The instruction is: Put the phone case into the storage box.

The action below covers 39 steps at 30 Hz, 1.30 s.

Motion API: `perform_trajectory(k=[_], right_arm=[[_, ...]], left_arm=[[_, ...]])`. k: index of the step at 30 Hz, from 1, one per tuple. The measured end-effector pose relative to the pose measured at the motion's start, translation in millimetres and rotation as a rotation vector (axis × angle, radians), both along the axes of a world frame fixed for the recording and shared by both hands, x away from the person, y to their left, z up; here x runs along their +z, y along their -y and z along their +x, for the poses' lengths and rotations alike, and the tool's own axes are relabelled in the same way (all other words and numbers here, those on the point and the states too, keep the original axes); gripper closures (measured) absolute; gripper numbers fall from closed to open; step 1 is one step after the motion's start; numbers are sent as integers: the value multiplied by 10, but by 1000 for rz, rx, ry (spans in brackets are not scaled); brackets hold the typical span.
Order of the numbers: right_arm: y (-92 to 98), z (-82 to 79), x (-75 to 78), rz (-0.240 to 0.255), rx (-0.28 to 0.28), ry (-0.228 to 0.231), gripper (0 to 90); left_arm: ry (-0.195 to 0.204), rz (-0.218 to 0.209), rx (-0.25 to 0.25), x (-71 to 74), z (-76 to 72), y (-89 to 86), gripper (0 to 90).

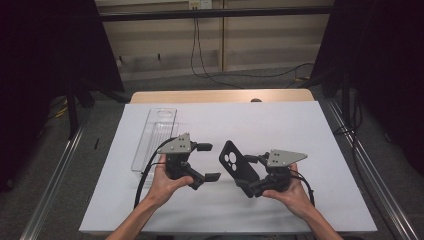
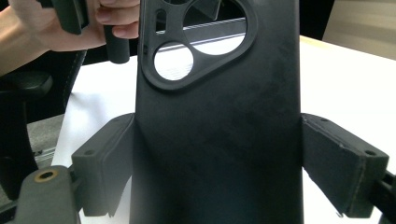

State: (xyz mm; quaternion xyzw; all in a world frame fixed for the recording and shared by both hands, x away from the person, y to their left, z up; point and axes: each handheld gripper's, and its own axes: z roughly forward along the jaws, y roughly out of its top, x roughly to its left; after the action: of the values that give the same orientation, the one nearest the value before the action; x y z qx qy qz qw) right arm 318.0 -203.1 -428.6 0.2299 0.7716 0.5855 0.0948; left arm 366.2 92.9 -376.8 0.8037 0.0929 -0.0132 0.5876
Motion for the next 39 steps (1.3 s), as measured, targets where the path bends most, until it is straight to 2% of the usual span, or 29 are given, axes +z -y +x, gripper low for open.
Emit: perform_trajectory(k=[11,18,23,31,36,39], right_arm=[[-47,-35,-44,5,48,-14,142],[-69,-51,-45,6,74,-20,142],[-86,-59,-42,22,104,-33,142],[-85,-73,-26,41,144,-44,142],[-81,-75,-15,52,168,-41,141],[-81,-72,-11,63,184,-44,141]], left_arm=[[-13,8,-49,-9,-12,1,24],[-25,21,-41,-24,14,-12,24],[-34,30,-58,-48,12,16,24],[-67,-4,-103,-63,19,33,26],[-54,-13,-104,-45,27,39,24],[-52,3,-121,-36,25,50,20]])
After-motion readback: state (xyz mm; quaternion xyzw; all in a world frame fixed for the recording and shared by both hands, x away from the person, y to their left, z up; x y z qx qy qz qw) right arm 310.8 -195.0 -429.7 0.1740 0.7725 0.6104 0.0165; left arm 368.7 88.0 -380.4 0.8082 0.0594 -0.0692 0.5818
